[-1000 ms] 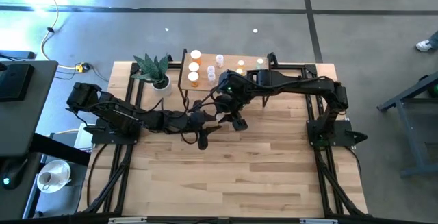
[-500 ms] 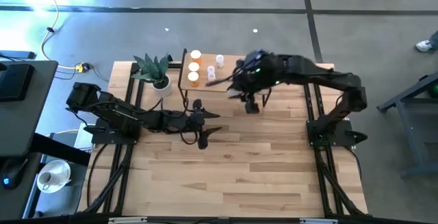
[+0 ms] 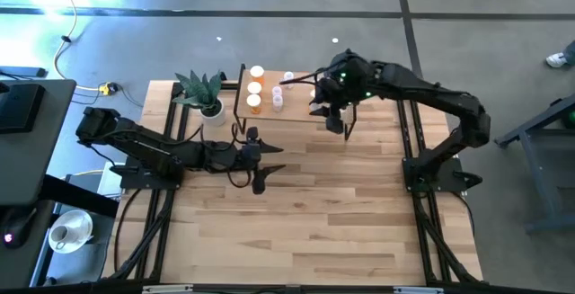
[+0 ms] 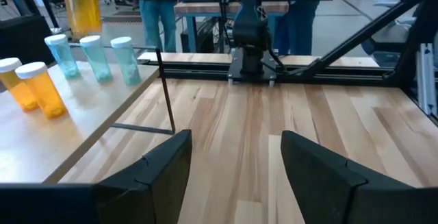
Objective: Pick and place medicine bottles onto shelf by color
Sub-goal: Adjust the orange pill bottle on the shelf
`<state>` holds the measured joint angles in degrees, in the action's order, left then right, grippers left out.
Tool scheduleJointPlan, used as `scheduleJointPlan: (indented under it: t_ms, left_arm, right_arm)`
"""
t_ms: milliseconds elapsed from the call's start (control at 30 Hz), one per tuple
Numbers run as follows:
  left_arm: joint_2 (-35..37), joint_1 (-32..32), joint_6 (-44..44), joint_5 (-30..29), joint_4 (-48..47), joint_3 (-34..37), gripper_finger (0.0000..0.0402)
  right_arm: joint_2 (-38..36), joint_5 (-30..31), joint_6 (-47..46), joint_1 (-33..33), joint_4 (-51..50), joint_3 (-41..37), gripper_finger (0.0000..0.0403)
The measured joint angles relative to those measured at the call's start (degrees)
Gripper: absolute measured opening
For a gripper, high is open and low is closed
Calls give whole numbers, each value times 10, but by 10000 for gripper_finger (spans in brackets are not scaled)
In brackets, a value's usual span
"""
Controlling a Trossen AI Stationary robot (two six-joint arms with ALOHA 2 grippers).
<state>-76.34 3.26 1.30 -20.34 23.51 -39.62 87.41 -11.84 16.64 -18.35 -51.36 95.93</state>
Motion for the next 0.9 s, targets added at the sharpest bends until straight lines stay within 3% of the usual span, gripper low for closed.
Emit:
scheduleJointPlan:
  t_ms: [167,400,667,900]
  left_arm:
    - [34,7,0,0,-44,0,214]
    - [47,10,5,4,-87,10,214]
    - [41,10,64,4,32,95,214]
    - [41,10,96,7,47,120,214]
  right_arm:
    - [0,-5,-29,-33,74,-90,121]
    - [0,-6,-69,-56,96,-137,121]
    - [15,-1,-81,-61,130,-147,121]
    - [40,3,-83,-66,134,-147,121]
